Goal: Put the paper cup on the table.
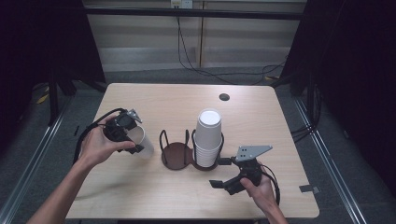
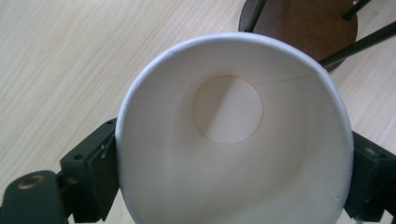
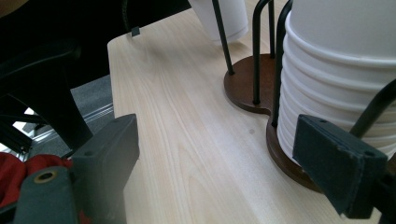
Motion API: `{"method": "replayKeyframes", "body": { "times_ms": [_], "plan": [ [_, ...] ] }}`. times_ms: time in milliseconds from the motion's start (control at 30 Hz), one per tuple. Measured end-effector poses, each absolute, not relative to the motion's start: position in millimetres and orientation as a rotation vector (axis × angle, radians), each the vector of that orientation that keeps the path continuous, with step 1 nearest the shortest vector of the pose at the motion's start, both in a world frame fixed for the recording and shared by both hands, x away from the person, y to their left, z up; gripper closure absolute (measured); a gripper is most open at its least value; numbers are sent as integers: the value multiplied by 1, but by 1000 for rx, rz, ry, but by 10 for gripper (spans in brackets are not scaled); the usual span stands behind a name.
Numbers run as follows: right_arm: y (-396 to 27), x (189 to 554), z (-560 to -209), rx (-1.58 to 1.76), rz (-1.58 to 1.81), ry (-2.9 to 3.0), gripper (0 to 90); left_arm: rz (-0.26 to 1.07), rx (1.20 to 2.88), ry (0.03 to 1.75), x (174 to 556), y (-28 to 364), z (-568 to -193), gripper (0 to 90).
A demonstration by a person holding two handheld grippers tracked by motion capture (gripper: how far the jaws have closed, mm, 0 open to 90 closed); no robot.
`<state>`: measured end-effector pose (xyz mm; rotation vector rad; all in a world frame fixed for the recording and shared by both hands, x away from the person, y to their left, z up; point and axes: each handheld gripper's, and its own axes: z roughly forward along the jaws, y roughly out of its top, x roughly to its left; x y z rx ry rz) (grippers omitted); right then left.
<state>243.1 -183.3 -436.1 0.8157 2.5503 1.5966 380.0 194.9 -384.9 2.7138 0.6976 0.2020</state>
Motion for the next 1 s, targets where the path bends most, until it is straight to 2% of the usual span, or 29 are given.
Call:
{"method": "replayKeyframes", "body": {
  "times_ms": [233, 533, 1000],
  "plan": [
    [-183, 243, -437, 820, 1587, 2549, 148, 219, 2779, 730, 387, 188, -394, 106],
    [-183, 244, -438, 841, 1575, 2541, 144, 265, 2740, 741, 389, 178, -401, 72],
    [-184, 245, -440, 865, 1568, 2547, 144, 201, 2741, 812, 397, 169, -410, 52]
  ]
}}
